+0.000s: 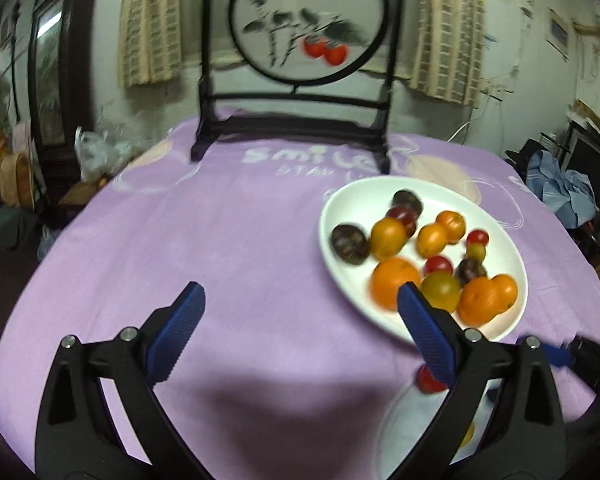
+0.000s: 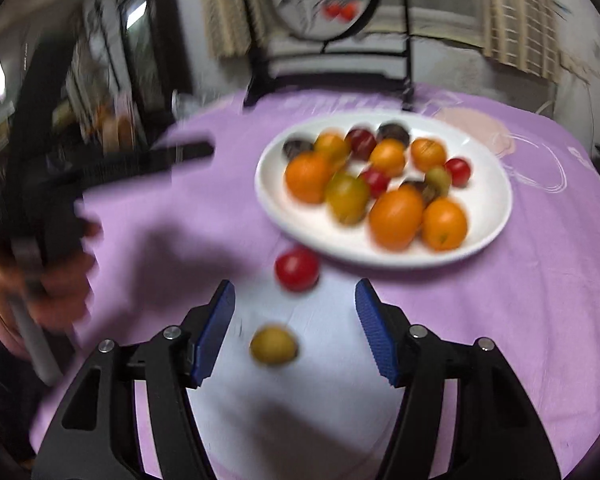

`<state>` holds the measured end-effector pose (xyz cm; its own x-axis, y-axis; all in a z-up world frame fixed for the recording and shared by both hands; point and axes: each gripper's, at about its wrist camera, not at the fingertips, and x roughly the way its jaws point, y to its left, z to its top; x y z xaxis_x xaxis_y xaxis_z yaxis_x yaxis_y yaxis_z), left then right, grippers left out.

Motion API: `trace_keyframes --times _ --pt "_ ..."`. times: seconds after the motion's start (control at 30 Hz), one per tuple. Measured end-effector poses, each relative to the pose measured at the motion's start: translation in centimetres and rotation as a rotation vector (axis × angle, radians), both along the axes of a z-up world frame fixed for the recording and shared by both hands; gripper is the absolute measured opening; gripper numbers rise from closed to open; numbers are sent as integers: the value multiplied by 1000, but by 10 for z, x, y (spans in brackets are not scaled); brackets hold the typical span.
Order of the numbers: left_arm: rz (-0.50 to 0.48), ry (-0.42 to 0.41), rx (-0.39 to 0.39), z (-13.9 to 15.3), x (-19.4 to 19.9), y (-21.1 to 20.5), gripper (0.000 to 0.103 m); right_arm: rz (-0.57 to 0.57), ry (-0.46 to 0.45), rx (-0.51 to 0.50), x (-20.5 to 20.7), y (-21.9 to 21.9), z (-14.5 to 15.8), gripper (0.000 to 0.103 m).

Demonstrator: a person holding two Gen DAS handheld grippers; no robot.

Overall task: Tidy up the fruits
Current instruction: 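Grasp the last small yellow fruit with the right tool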

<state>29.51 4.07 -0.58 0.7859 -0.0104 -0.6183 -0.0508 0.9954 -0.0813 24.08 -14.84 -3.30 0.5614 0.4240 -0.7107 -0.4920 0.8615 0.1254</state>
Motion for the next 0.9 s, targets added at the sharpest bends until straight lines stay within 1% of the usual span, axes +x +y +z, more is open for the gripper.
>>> trace_keyframes --times 0.07,0.13,0.17,0.27,0.37,0.43,0.57,0.63,0.67,0.77,0.9 --pt "-10 21 -70 -1 -3 13 98 39 12 -36 -5 9 -7 52" --pt "7 17 -111 0 -6 20 98 49 13 -67 -6 14 -12 47" --pt "20 10 -116 0 -8 23 98 49 17 -69 -6 14 -13 45" --pt "37 9 -103 -1 -9 24 98 47 41 -77 -3 14 -18 43" --pt "25 25 -110 -3 -7 22 98 59 62 -84 -5 15 -22 39" --pt "21 28 -111 -3 -7 20 98 66 68 -95 -4 17 -24 37" --pt "31 15 -91 -2 -8 19 98 70 68 -111 -7 17 -25 28" --pt "31 14 -82 -2 -8 18 98 64 75 -115 -7 14 -23 28" --pt "31 14 -79 -2 -8 18 98 58 81 -100 -7 11 -22 28" --pt "27 20 -68 -4 -7 16 98 -18 96 7 1 -16 -8 28" --pt "-5 26 -45 -5 -7 9 98 -145 64 102 9 -52 7 28"
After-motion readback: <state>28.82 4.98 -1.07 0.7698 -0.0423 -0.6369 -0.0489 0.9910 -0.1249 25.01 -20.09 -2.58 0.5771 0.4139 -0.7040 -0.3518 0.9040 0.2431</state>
